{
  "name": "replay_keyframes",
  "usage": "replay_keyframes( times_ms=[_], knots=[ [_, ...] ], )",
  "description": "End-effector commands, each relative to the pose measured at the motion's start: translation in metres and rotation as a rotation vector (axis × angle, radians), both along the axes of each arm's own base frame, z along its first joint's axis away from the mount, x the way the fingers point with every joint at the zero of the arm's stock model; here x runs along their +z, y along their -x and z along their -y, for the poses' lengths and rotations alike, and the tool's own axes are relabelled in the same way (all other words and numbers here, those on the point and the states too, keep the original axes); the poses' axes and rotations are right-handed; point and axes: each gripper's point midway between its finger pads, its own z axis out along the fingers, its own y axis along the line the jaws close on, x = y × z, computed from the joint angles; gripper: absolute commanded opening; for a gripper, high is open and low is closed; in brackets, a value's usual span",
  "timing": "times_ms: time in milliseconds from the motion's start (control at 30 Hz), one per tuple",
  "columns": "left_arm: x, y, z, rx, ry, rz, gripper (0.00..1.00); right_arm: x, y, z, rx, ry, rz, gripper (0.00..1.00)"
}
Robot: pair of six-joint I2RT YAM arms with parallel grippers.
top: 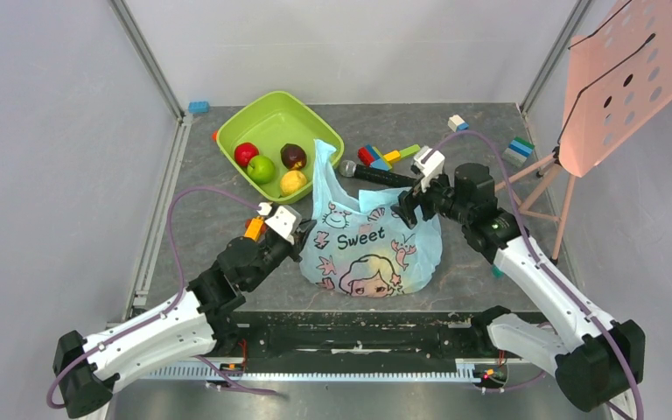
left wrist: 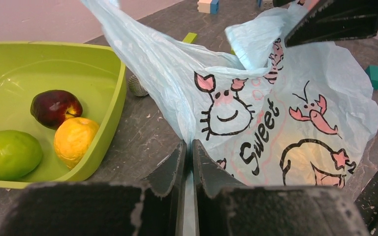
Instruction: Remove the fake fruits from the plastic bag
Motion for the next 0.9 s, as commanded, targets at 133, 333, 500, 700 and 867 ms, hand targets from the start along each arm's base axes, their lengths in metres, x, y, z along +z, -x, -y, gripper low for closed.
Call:
replay_keyframes(
  times_ms=[133,333,500,700,867],
  knots=[
    [0.035,-0.002,0.003,-0.012,0.048,0.08,0.15,0.004,0.011,0.005,0.135,0.157,0.137,0.89],
    [0.036,-0.002,0.004,-0.017,0.058,0.082,0.15,0.011,-0.008,0.007,0.094,0.169,0.243,0.89],
    [0.038,-0.001,0.002,-0.013,0.064,0.084,0.15,0.012,-0.015,-0.006,0.146,0.163,0.267,0.87],
    [0.039,0.0,0.003,-0.016,0.076,0.077,0.16,0.007,-0.012,-0.026,0.208,0.167,0.291,0.8],
    [0.041,0.0,0.003,-0.015,0.086,0.074,0.18,0.004,-0.013,-0.038,0.229,0.171,0.305,0.54]
  ],
)
